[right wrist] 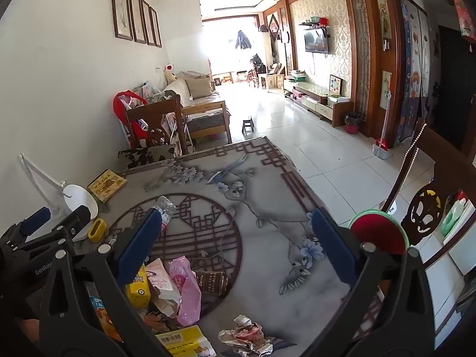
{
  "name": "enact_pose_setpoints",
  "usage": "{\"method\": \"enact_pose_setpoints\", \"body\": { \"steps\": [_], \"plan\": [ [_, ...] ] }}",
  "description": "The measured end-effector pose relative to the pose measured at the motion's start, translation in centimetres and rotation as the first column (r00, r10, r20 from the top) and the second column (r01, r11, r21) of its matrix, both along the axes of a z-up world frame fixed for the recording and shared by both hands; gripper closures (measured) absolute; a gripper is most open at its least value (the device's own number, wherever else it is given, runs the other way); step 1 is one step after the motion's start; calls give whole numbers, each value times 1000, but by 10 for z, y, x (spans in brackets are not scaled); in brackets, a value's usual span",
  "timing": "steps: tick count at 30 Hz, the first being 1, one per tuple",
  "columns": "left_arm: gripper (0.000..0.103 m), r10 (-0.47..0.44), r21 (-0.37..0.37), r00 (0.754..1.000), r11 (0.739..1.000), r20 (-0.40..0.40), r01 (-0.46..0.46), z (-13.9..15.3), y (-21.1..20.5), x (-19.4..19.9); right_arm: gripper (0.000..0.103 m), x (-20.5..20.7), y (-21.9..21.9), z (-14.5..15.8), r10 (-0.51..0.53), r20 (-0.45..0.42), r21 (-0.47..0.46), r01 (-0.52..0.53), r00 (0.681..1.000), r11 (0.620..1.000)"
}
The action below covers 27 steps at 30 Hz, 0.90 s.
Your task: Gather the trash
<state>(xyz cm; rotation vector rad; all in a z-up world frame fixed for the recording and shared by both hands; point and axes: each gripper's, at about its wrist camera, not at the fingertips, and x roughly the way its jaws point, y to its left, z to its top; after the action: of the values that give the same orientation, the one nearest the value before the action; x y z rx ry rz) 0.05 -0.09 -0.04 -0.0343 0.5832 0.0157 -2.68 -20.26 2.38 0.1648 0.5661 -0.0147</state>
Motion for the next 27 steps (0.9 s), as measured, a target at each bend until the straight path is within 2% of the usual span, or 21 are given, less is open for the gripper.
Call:
{"method": "enact_pose_setpoints", "body": {
  "steps": [27],
  "plan": [
    [8, 14, -7, 999, 1000, -32, -14, -15, 4, 9, 4, 10, 6, -8, 3, -23, -12, -3, 1000, 1000]
  ]
}}
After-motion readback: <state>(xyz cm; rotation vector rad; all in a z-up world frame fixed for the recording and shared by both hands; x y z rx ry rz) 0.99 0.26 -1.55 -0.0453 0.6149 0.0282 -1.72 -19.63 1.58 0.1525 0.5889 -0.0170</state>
